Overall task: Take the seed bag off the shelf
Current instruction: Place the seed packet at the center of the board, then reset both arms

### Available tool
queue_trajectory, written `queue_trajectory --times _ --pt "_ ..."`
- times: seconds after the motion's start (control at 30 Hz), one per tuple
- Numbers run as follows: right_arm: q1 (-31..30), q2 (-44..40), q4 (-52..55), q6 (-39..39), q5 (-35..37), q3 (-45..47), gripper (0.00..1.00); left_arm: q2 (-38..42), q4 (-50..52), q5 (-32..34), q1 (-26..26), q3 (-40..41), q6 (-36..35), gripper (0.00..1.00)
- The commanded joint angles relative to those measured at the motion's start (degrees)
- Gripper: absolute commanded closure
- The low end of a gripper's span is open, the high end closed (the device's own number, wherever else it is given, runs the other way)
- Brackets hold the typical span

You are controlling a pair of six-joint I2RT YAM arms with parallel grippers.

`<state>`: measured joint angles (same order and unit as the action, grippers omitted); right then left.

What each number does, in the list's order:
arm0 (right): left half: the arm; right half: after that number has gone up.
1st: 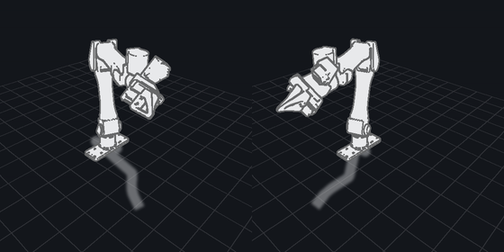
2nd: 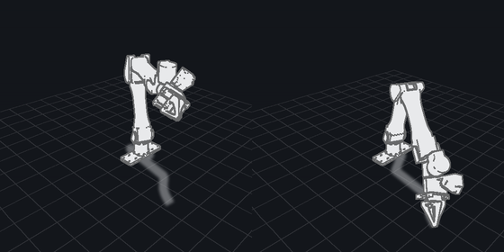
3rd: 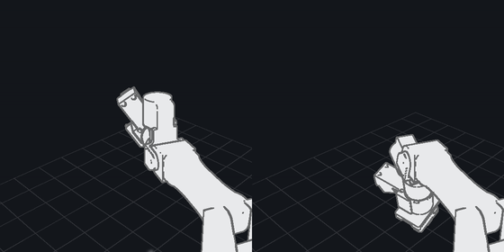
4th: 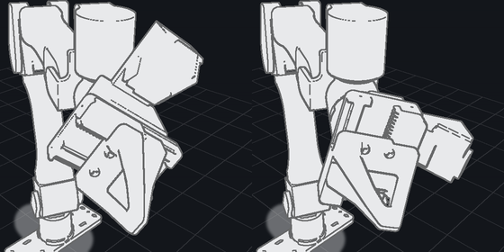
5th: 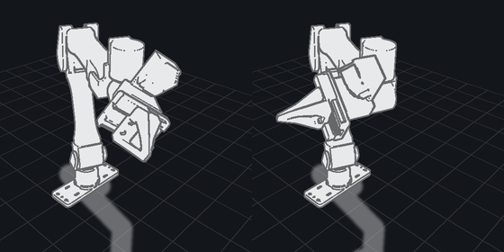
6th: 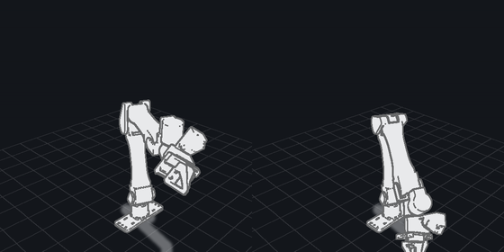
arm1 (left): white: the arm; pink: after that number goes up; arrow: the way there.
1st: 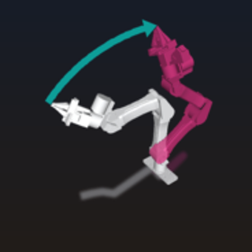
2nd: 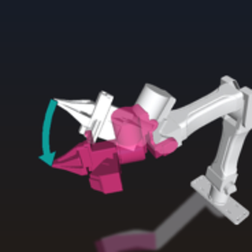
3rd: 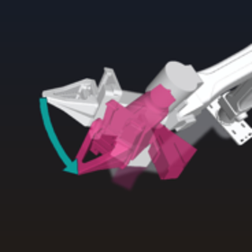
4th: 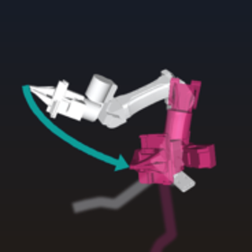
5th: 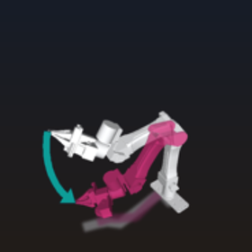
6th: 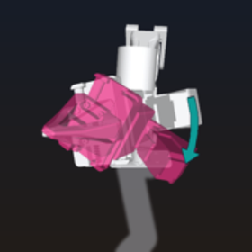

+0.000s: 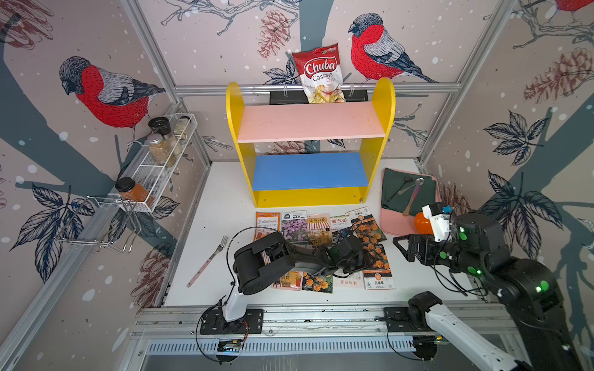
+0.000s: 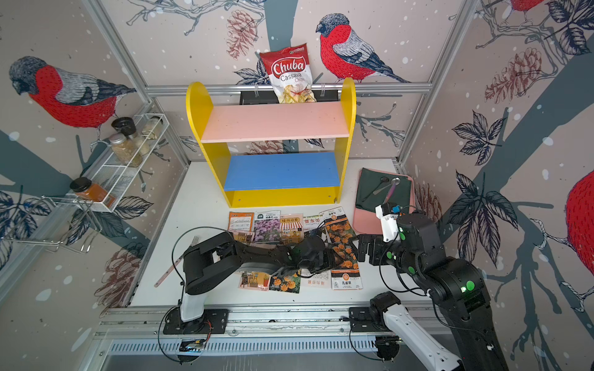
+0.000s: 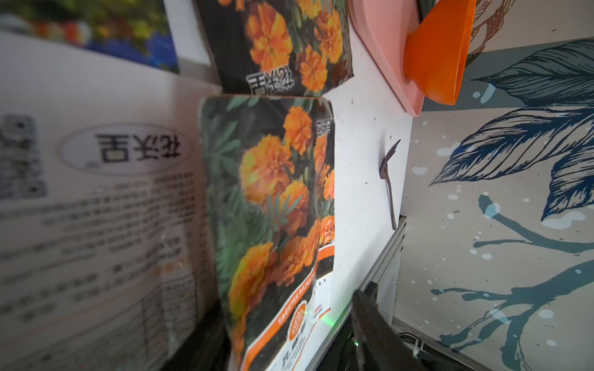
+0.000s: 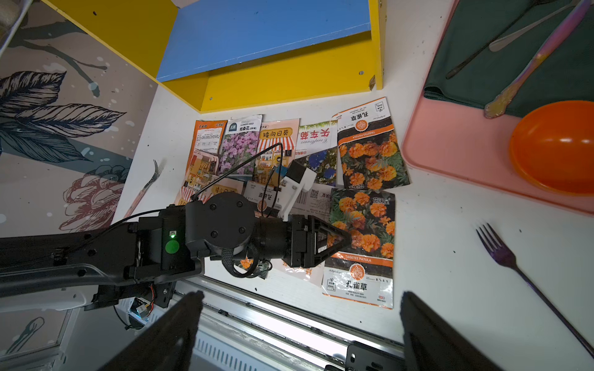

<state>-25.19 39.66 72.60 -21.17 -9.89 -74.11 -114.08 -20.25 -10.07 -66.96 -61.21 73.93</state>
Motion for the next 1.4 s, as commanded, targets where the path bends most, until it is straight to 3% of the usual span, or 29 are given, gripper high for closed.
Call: queue_trajectory --times 0.0,0.03,0.13,0.47,0.77,1.07,1.23,1.37 --pt "-0.19 -0.32 -1.46 -0.33 0.40 -0.06 0.03 1.43 5.99 1.04 -0.10 -0.75 -2.57 0.20" --pt "-0.21 -0.37 -1.57 -0.28 0.40 0.01 0.03 2.01 7.10 1.39 -0.10 -0.90 -3.14 0.13" --pt "-0.17 -0.63 -2.14 -0.31 0.13 0.80 0.03 3.65 8.91 1.67 -0.09 -1.32 -5.48 0.05" --pt "-0.21 -4.47 -12.34 -0.51 -6.22 6.06 0.00 14.87 2.65 -0.96 -0.08 1.71 -13.81 0.04" --pt "-0.21 -5.95 -22.05 -1.47 -4.89 10.27 0.00 36.10 14.87 6.74 5.12 8.75 -22.99 0.04" --pt "-0.20 -9.73 -37.20 1.44 2.46 20.05 0.00 60.83 35.86 26.65 11.63 11.01 -35.38 0.04" --pt "-0.10 -12.81 -48.81 6.05 9.69 28.78 0.00 68.47 42.64 33.50 20.47 13.01 -40.19 0.04" --pt "0.20 -13.87 -57.62 8.85 16.56 36.15 0.00 71.76 41.45 41.49 27.85 17.88 -41.74 0.04"
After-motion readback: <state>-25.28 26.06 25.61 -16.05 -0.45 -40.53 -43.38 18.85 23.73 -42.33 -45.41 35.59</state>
